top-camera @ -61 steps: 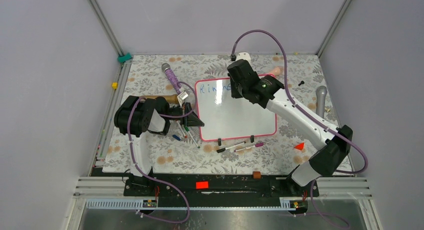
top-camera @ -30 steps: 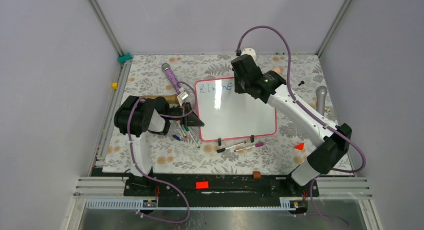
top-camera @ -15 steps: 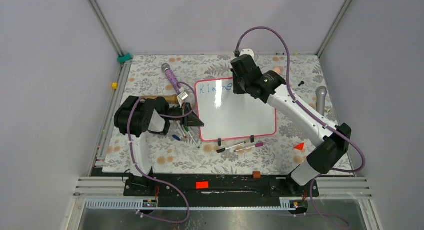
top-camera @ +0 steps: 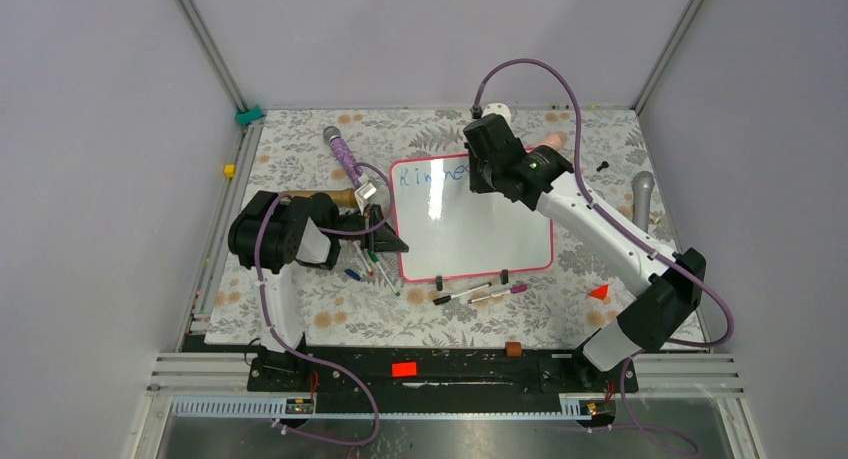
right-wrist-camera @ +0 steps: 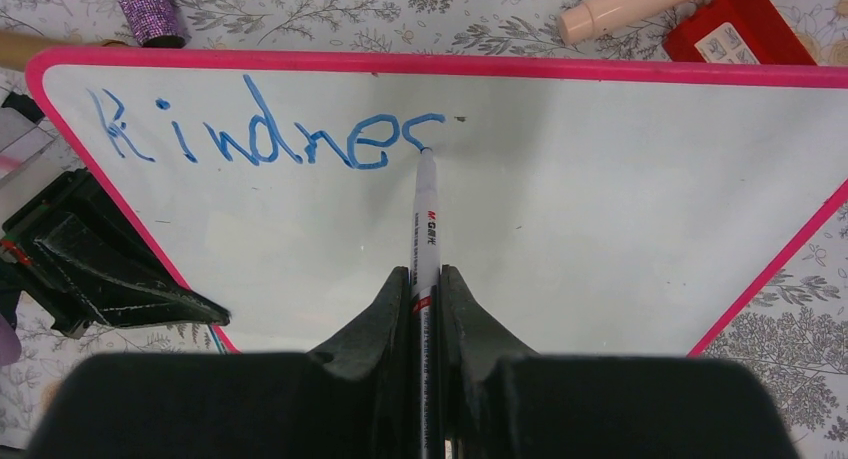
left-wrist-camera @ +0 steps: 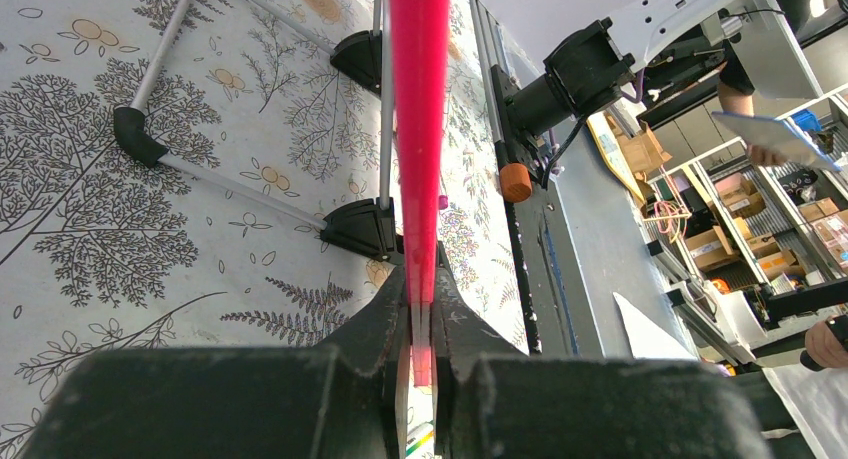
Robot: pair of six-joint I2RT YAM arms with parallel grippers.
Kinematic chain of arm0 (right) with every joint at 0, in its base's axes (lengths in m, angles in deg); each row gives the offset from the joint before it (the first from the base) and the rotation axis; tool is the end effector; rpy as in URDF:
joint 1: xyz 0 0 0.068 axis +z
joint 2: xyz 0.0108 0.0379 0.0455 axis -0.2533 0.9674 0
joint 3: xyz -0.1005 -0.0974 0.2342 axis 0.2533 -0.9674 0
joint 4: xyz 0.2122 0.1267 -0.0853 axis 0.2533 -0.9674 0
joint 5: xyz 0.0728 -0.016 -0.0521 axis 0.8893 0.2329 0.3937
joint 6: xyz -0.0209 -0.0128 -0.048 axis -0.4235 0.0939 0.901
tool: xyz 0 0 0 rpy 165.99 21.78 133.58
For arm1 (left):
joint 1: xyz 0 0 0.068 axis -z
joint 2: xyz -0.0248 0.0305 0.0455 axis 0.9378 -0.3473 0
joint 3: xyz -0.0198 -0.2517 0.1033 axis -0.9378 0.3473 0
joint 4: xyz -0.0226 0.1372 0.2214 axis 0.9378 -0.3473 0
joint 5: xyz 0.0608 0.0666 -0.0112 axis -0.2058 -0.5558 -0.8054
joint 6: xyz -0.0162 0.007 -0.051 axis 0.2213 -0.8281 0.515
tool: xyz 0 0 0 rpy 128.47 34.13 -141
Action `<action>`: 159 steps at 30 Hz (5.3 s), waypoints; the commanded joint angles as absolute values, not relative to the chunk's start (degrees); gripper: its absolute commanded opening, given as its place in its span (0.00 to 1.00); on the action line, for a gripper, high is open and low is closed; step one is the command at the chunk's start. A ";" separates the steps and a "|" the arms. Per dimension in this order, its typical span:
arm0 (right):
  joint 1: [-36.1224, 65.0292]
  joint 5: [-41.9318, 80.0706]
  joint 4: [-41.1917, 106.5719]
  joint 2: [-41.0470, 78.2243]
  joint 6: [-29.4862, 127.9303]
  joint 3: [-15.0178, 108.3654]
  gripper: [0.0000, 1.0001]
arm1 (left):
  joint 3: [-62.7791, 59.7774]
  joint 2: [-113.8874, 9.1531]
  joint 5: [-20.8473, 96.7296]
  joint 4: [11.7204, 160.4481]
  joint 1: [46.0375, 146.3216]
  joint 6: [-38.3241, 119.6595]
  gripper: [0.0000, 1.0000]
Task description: Write a sentence on the whiteboard
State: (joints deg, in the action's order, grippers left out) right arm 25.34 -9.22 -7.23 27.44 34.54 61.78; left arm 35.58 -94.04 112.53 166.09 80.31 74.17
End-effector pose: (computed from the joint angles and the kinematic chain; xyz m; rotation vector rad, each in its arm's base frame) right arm 0.2734 0.2132 0.3725 -0.1691 2.2112 0.1846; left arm 0.3001 -0.0924 0.1144 0.7907 1.7543 -1.7992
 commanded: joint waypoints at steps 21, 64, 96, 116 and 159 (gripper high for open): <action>24.87 -5.76 -6.43 26.93 34.15 62.20 0.00 | 35.91 -92.78 115.89 168.49 80.59 72.33 0.00; 20.96 -9.13 -4.99 24.48 34.93 62.31 0.00 | 35.73 -93.03 115.97 168.51 80.61 72.51 0.00; 20.91 -3.97 -4.43 22.80 33.92 56.93 0.00 | 35.74 -93.05 115.84 168.53 80.62 72.51 0.00; 20.90 -7.12 -8.18 21.34 32.57 55.47 0.00 | 35.74 -93.11 115.81 168.54 80.75 72.45 0.00; 19.96 -5.26 -2.66 11.65 36.19 51.55 0.00 | 35.61 -93.37 115.94 168.53 80.72 72.51 0.00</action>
State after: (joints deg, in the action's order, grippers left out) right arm 20.53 -2.66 -4.54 13.30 34.80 51.53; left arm 35.58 -94.04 112.59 166.39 80.38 73.88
